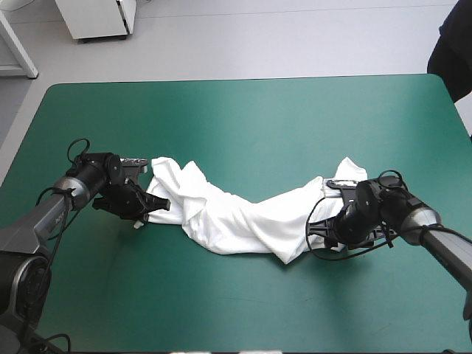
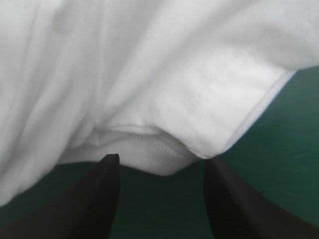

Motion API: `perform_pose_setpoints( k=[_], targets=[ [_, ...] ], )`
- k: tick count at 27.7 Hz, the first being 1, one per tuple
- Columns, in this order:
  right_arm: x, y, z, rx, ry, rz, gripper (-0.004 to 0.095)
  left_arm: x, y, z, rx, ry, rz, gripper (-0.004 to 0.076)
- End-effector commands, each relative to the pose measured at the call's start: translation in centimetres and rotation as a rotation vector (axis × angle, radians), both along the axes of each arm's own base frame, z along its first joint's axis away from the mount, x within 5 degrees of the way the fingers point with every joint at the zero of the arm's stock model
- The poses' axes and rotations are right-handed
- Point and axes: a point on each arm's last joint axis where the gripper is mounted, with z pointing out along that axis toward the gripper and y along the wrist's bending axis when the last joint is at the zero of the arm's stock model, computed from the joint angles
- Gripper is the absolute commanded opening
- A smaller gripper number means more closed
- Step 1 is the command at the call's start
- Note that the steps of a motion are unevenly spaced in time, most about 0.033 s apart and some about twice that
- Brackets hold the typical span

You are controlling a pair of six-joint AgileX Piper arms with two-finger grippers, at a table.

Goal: Fold the cloth

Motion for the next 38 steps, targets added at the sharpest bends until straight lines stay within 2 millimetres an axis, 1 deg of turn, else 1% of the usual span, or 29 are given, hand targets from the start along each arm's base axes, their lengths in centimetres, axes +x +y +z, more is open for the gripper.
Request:
perform_pose_setpoints(
  k=[1,5,7,9,10,12,15,18,21,23,25,28,29,30,31,33,34,35,36,37,38],
  targets=[
    [1.0,0.3,-0.1,0.003,-0.041,-0.02,0.0486,0.2,0.0,1.5,-0.002,-0.066,-0.003,-0.0022],
    [1.5,0.5,-1.9,-0.024,0.029,-0.017,0.0478,0.2,0.0,1.5,-0.003,-0.064,-0.002,-0.0022],
    [1.6,0.6,-3.0,-0.04,0.072,-0.016,0.0428,0.2,0.0,1.5,-0.003,-0.065,-0.002,-0.0022],
    [1.2,0.5,-4.1,-0.052,0.115,-0.018,0.0348,0.2,0.0,1.5,-0.003,-0.065,-0.002,-0.0022],
    [0.8,0.3,-4.8,-0.059,0.135,-0.019,0.0291,0.2,0.0,1.5,-0.003,-0.065,-0.002,-0.0022],
    [-0.4,-0.1,-6.1,-0.074,0.18,-0.031,0.018,0.2,0.0,1.6,-0.004,-0.073,-0.001,-0.0022],
    [-3.0,-1.0,-8.3,-0.106,0.273,-0.039,-0.0006,0.3,0.0,1.6,-0.005,-0.083,0.0,-0.0022],
    [-4.7,-1.4,-9.5,-0.108,0.34,-0.04,-0.0017,0.4,0.0,1.6,0.001,-0.089,-0.003,-0.0022],
    [-4.9,-1.4,-9.4,-0.094,0.339,-0.022,-0.0017,0.5,0.0,1.6,0.001,-0.098,-0.002,-0.0022],
    [-4.7,-1.3,-8.9,-0.085,0.316,-0.021,-0.0017,0.4,0.0,1.6,0.001,-0.09,-0.002,-0.0022],
    [-4.2,-1.1,-7.7,-0.071,0.281,-0.014,-0.0017,0.3,0.0,1.6,0.002,-0.085,-0.003,-0.0022],
    [-3.1,-0.7,-4.5,-0.042,0.182,0.021,-0.0017,0.3,0.0,1.6,-0.002,-0.08,-0.001,-0.0022],
    [-2.4,-0.6,-1.7,-0.024,0.101,0.036,-0.0017,0.3,0.0,1.9,-0.003,-0.076,-0.003,-0.0022],
    [-2.2,-0.5,-0.4,-0.02,0.065,0.042,-0.0017,0.3,0.0,2.1,-0.003,-0.076,-0.006,-0.0022],
    [-1.9,-0.6,1.6,-0.015,0.008,0.05,-0.0017,0.3,0.0,2.6,-0.003,-0.079,-0.015,-0.0022],
    [-1.7,-0.7,4.3,-0.017,-0.066,0.062,-0.0016,0.5,-0.1,4.0,-0.004,-0.105,-0.039,-0.0022],
    [-1.5,-0.8,6.3,-0.023,-0.127,0.069,-0.0017,0.6,-0.1,5.1,-0.006,-0.129,-0.049,-0.0022],
    [-1.5,-1.0,7.6,-0.029,-0.153,0.072,-0.0017,0.6,-0.1,6.3,-0.009,-0.158,-0.053,-0.0022],
    [-1.6,-1.3,10.2,-0.043,-0.223,0.075,-0.0017,0.4,-0.1,8.2,-0.013,-0.2,-0.058,-0.0022],
    [-1.7,-1.5,12.4,-0.051,-0.276,0.076,-0.0017,0.2,-0.1,10.1,-0.018,-0.246,-0.062,-0.0022],
    [-2.0,-1.9,15.5,-0.062,-0.355,0.087,-0.0017,-0.3,0.0,13.1,-0.023,-0.318,-0.073,-0.0022]
  ],
)
